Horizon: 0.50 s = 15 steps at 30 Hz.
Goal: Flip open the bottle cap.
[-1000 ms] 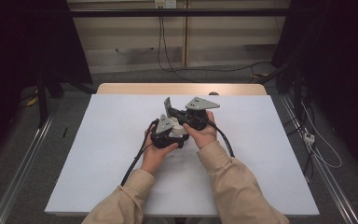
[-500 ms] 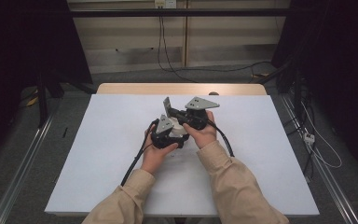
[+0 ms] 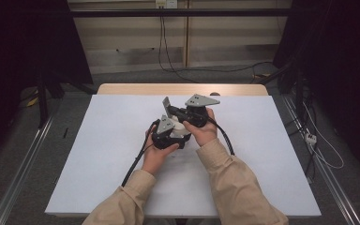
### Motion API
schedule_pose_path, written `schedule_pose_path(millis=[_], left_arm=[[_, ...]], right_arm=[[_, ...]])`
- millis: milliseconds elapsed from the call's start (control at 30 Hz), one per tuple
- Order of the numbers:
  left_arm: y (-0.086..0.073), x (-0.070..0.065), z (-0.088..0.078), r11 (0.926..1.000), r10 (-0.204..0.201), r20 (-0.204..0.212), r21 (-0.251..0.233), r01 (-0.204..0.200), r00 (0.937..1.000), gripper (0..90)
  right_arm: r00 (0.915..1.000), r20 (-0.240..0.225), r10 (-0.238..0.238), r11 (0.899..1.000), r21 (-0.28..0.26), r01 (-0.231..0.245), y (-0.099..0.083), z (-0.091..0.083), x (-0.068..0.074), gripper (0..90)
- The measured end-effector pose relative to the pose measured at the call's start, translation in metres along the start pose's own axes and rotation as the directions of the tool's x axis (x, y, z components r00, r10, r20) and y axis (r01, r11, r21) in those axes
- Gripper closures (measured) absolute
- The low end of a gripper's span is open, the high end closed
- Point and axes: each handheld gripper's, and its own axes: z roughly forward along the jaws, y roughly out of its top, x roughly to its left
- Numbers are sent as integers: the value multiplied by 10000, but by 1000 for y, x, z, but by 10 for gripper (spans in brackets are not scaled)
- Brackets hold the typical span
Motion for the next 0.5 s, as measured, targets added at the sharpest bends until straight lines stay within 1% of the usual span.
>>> schedule_pose_path(millis=[33, 67, 100, 133, 233, 300, 367, 400, 433, 467, 500], left_arm=[[0, 0, 0, 10000, -28, -12, 18, 28, 10000, 188], [0, -1, 0, 10000, -46, -127, 10, 46, 9999, 188], [0, 0, 0, 10000, -13, -4, 20, 13, 10000, 188], [0, -1, 0, 10000, -5, -129, 17, 5, 9999, 188], [0, -1, 0, 10000, 4, -140, 22, -3, 9999, 188], [0, 0, 0, 10000, 88, -212, 49, -87, 9997, 187], [0, 0, 0, 10000, 85, -211, 50, -84, 9997, 188], [0, -1, 0, 10000, -4, -239, 43, 5, 9997, 188], [0, -1, 0, 10000, -2, -236, 42, 3, 9997, 188], [0, 0, 0, 9999, 92, -224, 55, -91, 9997, 187], [0, -1, 0, 10000, 62, -188, 50, -61, 9998, 188]], right_arm=[[10000, -16, 2, 10000, 6, -2, 0, 0, 0, 900], [10000, -33, 12, 10000, 8, -12, 0, 1, -1, 900], [10000, -57, 34, 10000, 11, -34, 0, 1, -1, 900], [10000, -71, 39, 10000, 46, -39, 0, 1, -1, 900], [9999, -76, -76, 9998, 173, 78, 2, 2, -1, 900], [9999, -83, -143, 9996, 252, 145, 4, 2, -1, 900], [9998, -100, -171, 9995, 282, 174, 5, 3, -1, 900], [9998, -96, -167, 9994, 291, 170, 6, 3, -1, 900], [9998, -102, -163, 9994, 300, 166, 6, 4, -1, 900], [9998, -98, -180, 9994, 304, 183, 6, 4, -1, 900], [9997, -117, -191, 9993, 307, 195, 6, 5, 0, 900]])
